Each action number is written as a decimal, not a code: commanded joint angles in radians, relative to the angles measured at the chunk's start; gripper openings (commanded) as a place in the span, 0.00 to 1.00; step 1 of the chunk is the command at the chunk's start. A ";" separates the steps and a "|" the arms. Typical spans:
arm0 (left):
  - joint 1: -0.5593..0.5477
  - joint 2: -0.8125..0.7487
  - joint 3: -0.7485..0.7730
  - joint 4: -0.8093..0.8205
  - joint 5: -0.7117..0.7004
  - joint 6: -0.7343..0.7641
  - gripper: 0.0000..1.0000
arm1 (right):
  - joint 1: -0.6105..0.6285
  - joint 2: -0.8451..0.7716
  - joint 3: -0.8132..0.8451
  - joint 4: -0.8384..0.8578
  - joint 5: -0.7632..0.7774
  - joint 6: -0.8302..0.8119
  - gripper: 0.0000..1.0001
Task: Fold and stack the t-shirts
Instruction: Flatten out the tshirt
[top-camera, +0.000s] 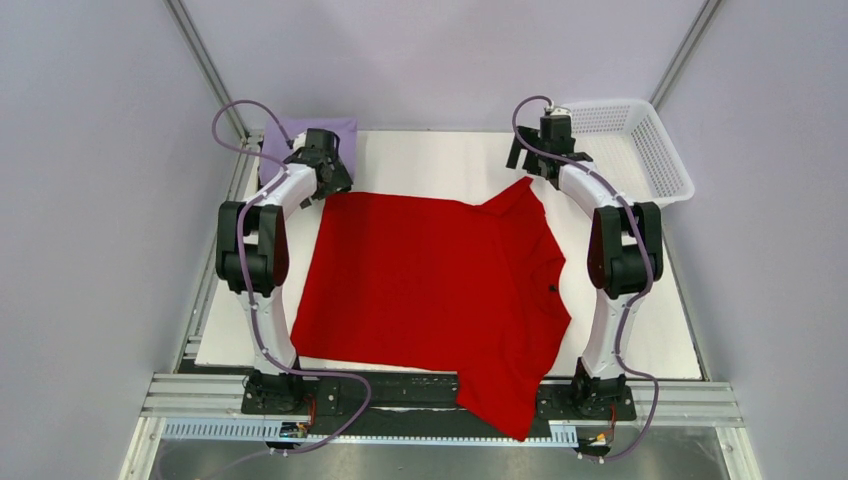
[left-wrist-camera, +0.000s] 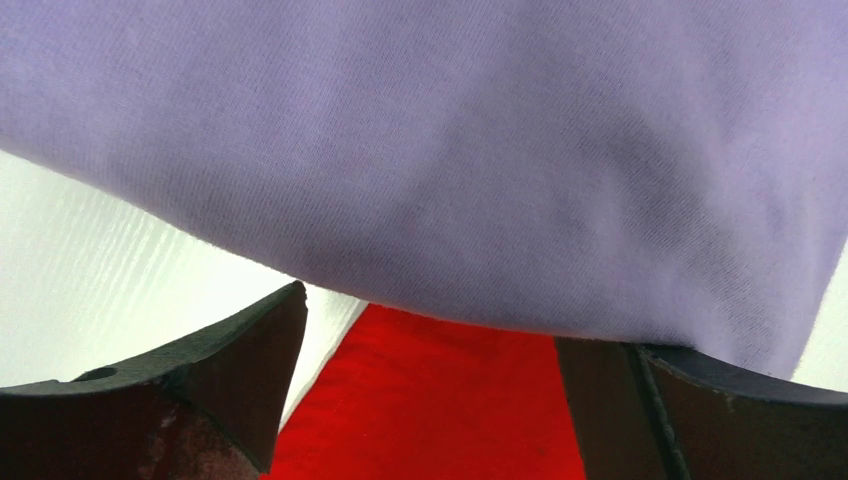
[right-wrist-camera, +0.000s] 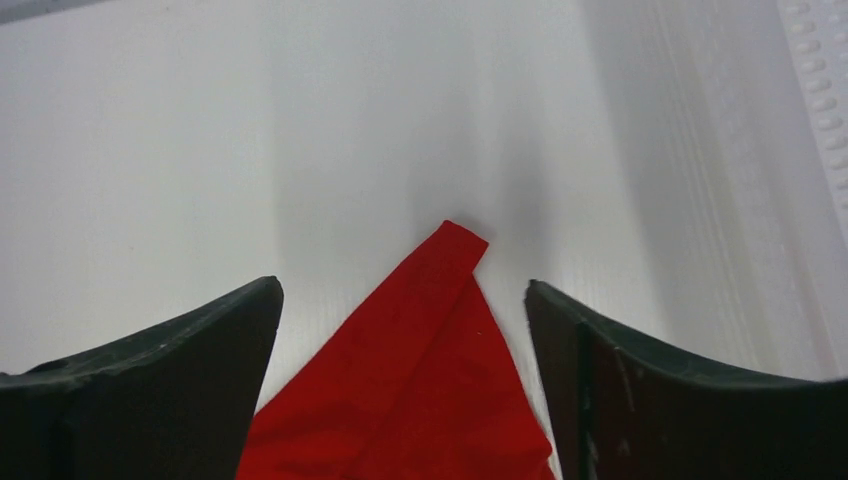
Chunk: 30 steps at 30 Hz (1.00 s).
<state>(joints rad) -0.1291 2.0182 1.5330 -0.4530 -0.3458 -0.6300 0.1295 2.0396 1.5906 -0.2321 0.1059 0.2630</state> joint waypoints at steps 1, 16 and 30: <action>-0.002 -0.159 -0.008 -0.008 0.087 -0.017 1.00 | -0.003 -0.091 -0.045 -0.030 -0.086 0.042 1.00; -0.163 -0.475 -0.543 0.169 0.385 -0.025 1.00 | 0.081 -0.138 -0.283 0.043 -0.308 0.222 1.00; -0.165 -0.435 -0.638 0.138 0.358 -0.006 1.00 | 0.100 0.005 -0.195 0.071 -0.312 0.255 1.00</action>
<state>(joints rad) -0.2985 1.5764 0.8978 -0.3206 0.0280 -0.6476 0.2203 1.9900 1.3289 -0.2127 -0.1970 0.4973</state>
